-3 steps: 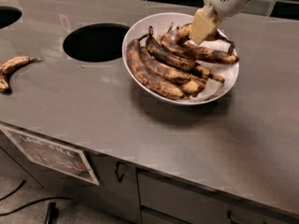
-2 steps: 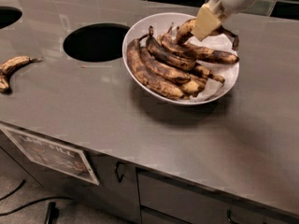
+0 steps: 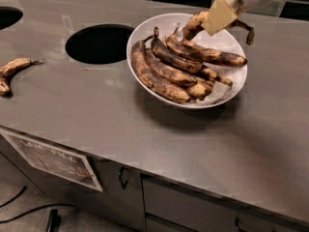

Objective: Pick banana from white bowl

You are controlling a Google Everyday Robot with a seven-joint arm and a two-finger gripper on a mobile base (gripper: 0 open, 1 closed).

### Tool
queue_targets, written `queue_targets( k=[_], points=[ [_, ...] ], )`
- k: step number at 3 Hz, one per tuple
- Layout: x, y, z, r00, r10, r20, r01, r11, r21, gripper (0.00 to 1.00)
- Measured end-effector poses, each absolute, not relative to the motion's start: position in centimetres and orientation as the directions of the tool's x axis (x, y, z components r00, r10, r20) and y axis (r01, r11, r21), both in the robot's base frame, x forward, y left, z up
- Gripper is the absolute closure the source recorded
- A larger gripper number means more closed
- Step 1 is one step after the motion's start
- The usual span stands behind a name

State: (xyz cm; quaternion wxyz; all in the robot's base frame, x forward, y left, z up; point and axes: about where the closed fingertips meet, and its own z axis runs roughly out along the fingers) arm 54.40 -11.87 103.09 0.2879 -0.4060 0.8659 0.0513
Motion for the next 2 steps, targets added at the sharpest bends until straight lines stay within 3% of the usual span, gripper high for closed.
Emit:
queue_targets(
  k=[2],
  points=[
    [53.77, -11.01, 104.31, -0.459, -0.681, -0.571, -0.754, 0.639, -0.155, 1.00]
  ],
)
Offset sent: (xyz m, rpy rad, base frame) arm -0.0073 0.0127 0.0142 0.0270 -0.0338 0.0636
